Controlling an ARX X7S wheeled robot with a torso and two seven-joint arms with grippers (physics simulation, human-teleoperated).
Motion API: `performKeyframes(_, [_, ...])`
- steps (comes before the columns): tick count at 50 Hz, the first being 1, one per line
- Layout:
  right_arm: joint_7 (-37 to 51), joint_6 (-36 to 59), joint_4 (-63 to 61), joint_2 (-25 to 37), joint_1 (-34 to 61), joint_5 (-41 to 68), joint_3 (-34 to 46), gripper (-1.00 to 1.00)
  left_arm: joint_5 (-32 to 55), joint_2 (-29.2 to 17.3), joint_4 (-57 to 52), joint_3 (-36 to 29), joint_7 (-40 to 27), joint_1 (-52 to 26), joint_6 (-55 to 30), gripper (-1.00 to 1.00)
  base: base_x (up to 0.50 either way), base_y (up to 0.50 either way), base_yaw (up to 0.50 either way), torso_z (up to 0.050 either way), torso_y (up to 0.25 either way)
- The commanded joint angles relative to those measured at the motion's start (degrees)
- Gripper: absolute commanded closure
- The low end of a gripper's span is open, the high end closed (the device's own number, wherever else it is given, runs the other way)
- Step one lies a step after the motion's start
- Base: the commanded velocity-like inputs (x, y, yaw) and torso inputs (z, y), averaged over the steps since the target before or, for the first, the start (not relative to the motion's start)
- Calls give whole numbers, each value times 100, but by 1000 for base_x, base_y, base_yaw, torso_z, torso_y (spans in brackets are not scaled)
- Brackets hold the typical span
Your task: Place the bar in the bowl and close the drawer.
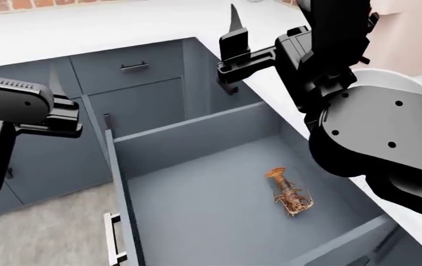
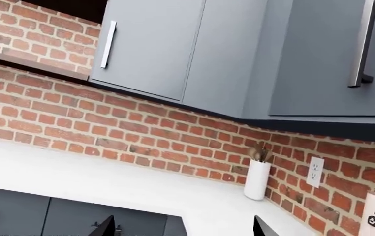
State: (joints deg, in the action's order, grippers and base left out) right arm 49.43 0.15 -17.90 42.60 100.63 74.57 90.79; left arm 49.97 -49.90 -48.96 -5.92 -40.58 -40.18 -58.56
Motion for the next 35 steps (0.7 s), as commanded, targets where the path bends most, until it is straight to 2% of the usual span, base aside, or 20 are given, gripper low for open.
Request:
performKeyframes(1, [-22,15,30,-34,-39,-13,-10,-100,3,-54,-26,37,-13,98,52,-100,0,0,0,0,0])
performKeyframes(8, [-74,-8,17,-43,-53,-26,-35,-100,40,-79,-46,75,-24,129,67,-100,32,74,0,0,0])
performKeyframes(20, [-32,64,-7,-45,-26,32,-67,-100,78,-99,-43,73,-42,74,48,-100,107,247,0,0,1])
performKeyframes(28, [25,155,-13,-62,1,-32,-44,-100,6,-73,1,-20,-40,31,67,-100,5,11,0,0,0])
performKeyframes(35, [63,129,-58,-55,-75,-71,-38,-100,-3,-178,32,308,-114,404,252,-100,0,0,0,0,0])
